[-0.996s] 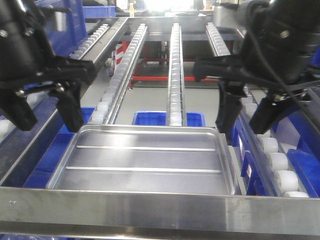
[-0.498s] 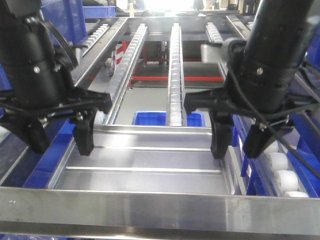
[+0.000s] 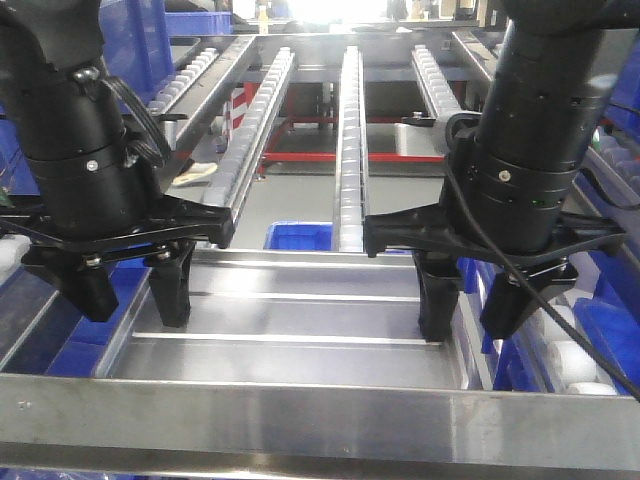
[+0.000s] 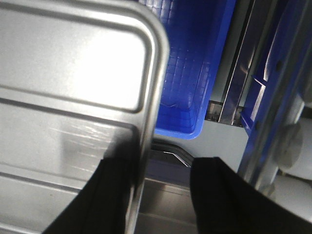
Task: Grab silver tray and stack on right shelf
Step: 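Lower both grippers onto the side rims of the silver tray and close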
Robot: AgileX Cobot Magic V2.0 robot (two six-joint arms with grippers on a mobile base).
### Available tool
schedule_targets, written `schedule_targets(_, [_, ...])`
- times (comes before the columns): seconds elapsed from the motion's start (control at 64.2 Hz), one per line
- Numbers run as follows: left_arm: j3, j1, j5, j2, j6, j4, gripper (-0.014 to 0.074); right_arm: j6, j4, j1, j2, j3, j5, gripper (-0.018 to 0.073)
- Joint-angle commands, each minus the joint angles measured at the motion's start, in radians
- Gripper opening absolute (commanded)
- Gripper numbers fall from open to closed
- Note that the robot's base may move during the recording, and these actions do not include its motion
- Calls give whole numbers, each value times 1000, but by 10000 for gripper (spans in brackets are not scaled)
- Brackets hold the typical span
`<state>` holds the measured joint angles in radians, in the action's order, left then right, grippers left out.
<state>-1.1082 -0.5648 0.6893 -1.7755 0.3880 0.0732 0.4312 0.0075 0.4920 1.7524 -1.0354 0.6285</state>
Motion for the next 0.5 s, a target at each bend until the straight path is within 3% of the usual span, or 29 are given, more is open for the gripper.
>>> schedule_targets(0.0, [-26,-6,-27,43,12,4,263,-1,-8,-4,-31,-28,-27,400])
schedule_targets(0.125, [-26,-6,-27,43,12,4,203,-1,-8,-4,-31,-28,-26,264])
schedule_targets(0.265, [-26,-6,-27,43,12,4,38,-1,-8,-4,-31,-28,-26,44])
schedule_targets(0.374, [-26,-6,-27,43,12,4,-110,-1,-8,-4,-31,-28,-26,55])
schedule_targets(0.482, [-26,-6,-27,43,12,4,-94,-1,-8,-4,-35,-32,-14,57])
